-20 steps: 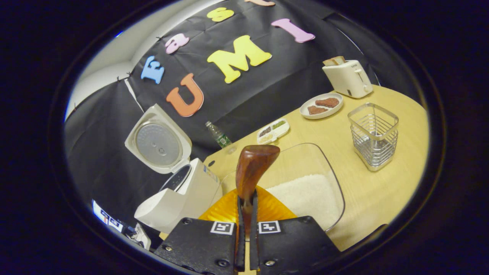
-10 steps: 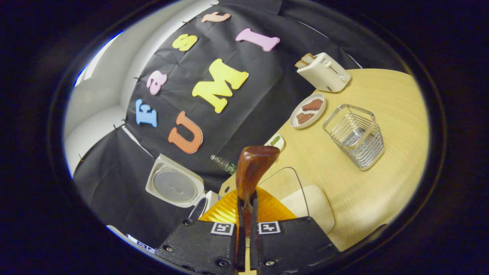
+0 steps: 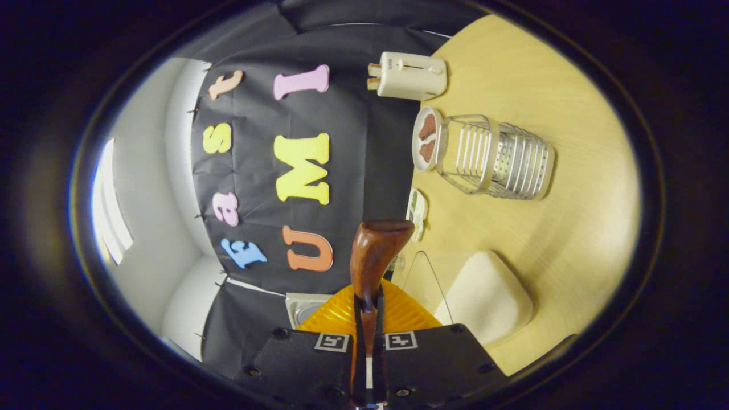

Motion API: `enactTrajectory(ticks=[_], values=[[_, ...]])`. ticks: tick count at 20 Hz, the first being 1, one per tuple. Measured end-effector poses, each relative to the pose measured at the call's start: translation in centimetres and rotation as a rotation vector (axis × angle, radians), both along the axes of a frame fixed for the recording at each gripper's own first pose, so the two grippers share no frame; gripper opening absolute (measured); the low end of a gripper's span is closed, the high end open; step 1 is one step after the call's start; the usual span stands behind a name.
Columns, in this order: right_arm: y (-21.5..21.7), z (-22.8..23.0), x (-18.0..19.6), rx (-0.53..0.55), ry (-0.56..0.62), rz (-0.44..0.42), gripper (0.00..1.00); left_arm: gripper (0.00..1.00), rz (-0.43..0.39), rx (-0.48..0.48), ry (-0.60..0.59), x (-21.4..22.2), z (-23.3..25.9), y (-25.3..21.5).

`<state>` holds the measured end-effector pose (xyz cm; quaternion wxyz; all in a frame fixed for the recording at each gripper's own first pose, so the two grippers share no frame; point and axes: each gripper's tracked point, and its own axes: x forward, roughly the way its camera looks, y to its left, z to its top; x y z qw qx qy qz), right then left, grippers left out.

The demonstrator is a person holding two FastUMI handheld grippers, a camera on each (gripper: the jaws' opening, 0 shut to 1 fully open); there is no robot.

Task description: Close the left gripper, press the button to open the rice cooker; take a wooden spoon from the chopstick holder with the right hand, scoop a spoonful of rice and pour it into the rice cooker, then put the wooden spoon back into the chopstick holder.

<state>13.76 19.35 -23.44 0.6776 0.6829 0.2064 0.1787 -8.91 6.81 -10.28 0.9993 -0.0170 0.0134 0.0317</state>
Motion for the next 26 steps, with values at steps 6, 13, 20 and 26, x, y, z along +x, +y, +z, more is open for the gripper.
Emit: enactTrajectory(ticks=[6, 13, 20, 26], values=[[-0.4, 2.0, -0.4, 0.044, -0.020, 0.030, 0.09, 0.95, 0.011, 0.004, -0.009, -0.2, 0.2, 0.8], [2.1, 6.0, 0.6, 0.063, -0.047, 0.078, 0.09, 0.95, 0.030, 0.010, -0.037, -1.3, 1.0, 3.0], [7.5, 9.3, 2.0, 0.011, -0.063, 0.162, 0.09, 0.95, 0.022, -0.006, -0.069, -3.0, 2.2, 4.7], [14.1, 12.0, 3.5, -0.066, -0.093, 0.236, 0.09, 0.95, 0.059, -0.014, -0.109, -4.3, 4.2, 7.6]])
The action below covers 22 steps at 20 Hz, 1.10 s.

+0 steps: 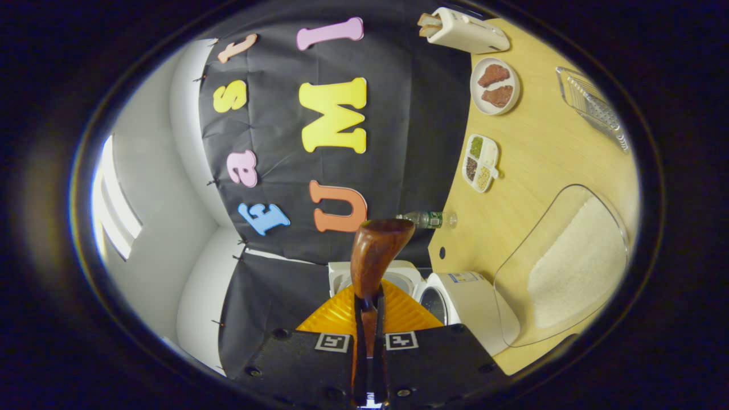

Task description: Close the left gripper, press the button to open the rice cooker; take a wooden spoon from the chopstick holder with the right hand, scoop a spoonful of rice and pour it into the rice cooker, then put the wooden spoon back into the chopstick holder.

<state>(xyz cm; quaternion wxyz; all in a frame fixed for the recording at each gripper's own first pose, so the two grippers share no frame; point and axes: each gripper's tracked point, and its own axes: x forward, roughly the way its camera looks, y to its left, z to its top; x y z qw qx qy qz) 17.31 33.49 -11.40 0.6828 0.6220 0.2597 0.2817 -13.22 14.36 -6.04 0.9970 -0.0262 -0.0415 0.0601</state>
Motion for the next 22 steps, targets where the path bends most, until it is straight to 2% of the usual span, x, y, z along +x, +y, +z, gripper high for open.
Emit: enactTrajectory(ticks=[6, 14, 18, 22], values=[[6.2, 1.4, 1.8, -0.175, -0.048, 0.015, 0.10, 0.94, 0.021, -0.004, -0.032, -1.6, 1.0, 1.8], [12.0, 2.1, 4.0, -0.451, -0.197, 0.024, 0.10, 0.94, 0.021, -0.011, -0.047, -2.4, 1.2, 2.9], [13.8, 1.8, 4.7, -0.618, -0.317, 0.016, 0.10, 0.94, 0.027, -0.021, -0.037, -2.4, 0.7, 3.3], [16.1, 0.8, 3.9, -0.736, -0.422, 0.052, 0.10, 0.94, 0.046, -0.020, -0.040, -2.6, 0.1, 3.7]])
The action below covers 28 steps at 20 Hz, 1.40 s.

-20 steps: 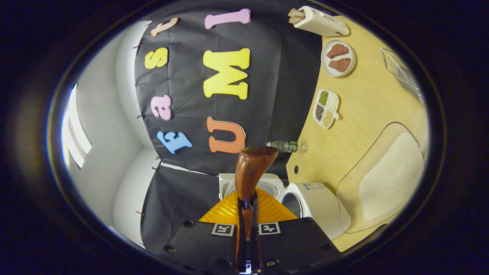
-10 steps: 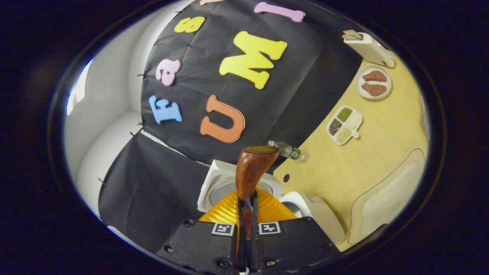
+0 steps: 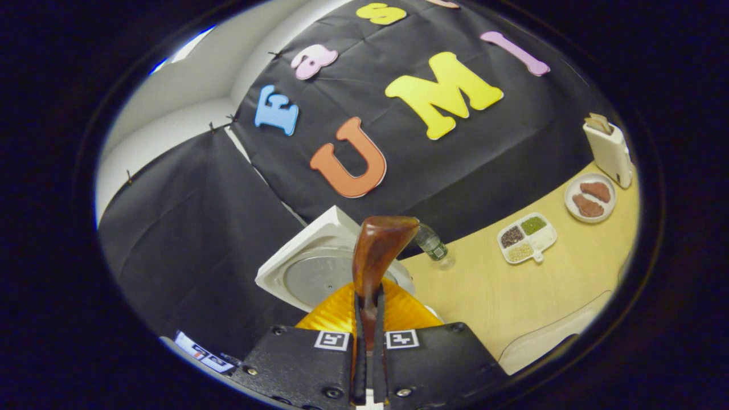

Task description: Close the left gripper, press the button to open the rice cooker; take a wooden spoon from the chopstick holder with the right hand, scoop a spoonful of rice and pour it into the rice cooker, then put the wooden spoon back into the chopstick holder.

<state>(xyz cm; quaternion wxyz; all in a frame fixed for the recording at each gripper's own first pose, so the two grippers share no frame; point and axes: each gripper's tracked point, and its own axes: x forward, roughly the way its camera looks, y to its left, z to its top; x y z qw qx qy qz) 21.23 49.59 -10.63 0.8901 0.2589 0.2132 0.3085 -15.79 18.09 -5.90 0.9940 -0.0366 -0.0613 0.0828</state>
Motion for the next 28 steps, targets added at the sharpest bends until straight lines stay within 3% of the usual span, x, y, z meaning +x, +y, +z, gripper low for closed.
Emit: enactTrajectory(ticks=[11, 18, 24, 28], values=[[2.3, -2.0, -2.5, -0.314, -0.321, 0.073, 0.10, 0.94, -0.018, 0.013, 0.020, 0.3, -1.2, -0.5], [3.0, -2.3, -3.9, -0.574, -0.639, 0.067, 0.10, 0.94, -0.037, -0.008, 0.041, 0.7, -2.3, -0.9], [4.0, -3.0, -4.8, -0.654, -0.704, 0.084, 0.10, 0.94, -0.034, 0.015, 0.052, 0.8, -2.6, -1.1], [3.1, -2.8, -4.8, -0.615, -0.678, 0.091, 0.10, 0.94, -0.046, 0.020, 0.063, 1.2, -2.9, -1.7]])
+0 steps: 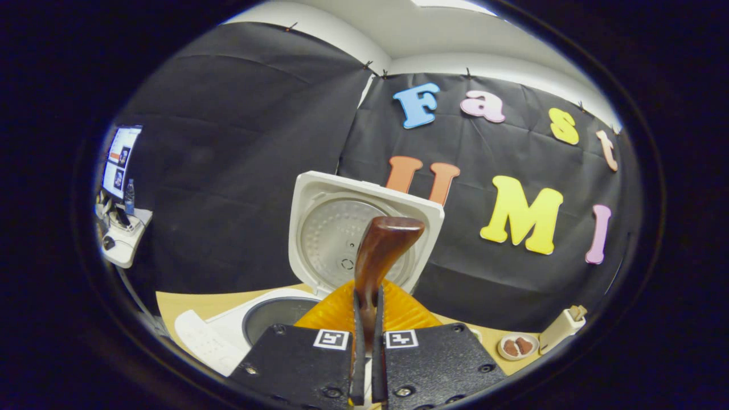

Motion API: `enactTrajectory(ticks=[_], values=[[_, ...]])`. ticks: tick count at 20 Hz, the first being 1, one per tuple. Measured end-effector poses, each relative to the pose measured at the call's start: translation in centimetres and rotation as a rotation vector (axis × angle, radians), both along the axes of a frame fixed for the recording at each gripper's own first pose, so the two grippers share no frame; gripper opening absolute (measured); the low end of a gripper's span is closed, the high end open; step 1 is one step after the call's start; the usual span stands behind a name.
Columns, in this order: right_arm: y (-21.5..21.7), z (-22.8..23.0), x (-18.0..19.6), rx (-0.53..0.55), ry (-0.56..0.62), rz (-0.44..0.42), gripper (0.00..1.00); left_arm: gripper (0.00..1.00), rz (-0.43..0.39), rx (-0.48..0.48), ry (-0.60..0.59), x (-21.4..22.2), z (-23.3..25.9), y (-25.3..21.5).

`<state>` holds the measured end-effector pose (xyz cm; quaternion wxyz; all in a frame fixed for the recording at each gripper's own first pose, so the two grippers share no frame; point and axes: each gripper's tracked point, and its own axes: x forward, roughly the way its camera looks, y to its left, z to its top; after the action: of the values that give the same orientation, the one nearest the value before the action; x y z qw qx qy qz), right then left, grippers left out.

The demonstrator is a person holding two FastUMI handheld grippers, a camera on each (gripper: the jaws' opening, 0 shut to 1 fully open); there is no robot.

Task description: Close the left gripper, press the button to open the rice cooker; take a wooden spoon from the chopstick holder with the right hand, scoop a spoonful of rice and pour it into the rice cooker, then put the wooden spoon back into the chopstick holder.

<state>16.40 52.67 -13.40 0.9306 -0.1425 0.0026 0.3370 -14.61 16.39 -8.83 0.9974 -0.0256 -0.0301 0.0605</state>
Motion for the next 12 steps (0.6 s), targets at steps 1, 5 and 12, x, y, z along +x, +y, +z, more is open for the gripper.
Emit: enactTrajectory(ticks=[1, 5, 12], values=[[-0.5, 0.2, -0.1, 0.001, 0.004, 0.003, 0.10, 0.94, 0.000, -0.001, 0.002, 0.1, 0.0, -0.2], [-4.3, 1.3, 0.1, 0.011, -0.008, -0.019, 0.10, 0.94, -0.015, -0.013, 0.000, 0.4, 0.4, -1.5], [-13.8, 4.0, 1.8, 0.062, -0.007, -0.121, 0.10, 0.94, -0.064, 0.013, -0.024, 1.1, 2.5, -5.4]])
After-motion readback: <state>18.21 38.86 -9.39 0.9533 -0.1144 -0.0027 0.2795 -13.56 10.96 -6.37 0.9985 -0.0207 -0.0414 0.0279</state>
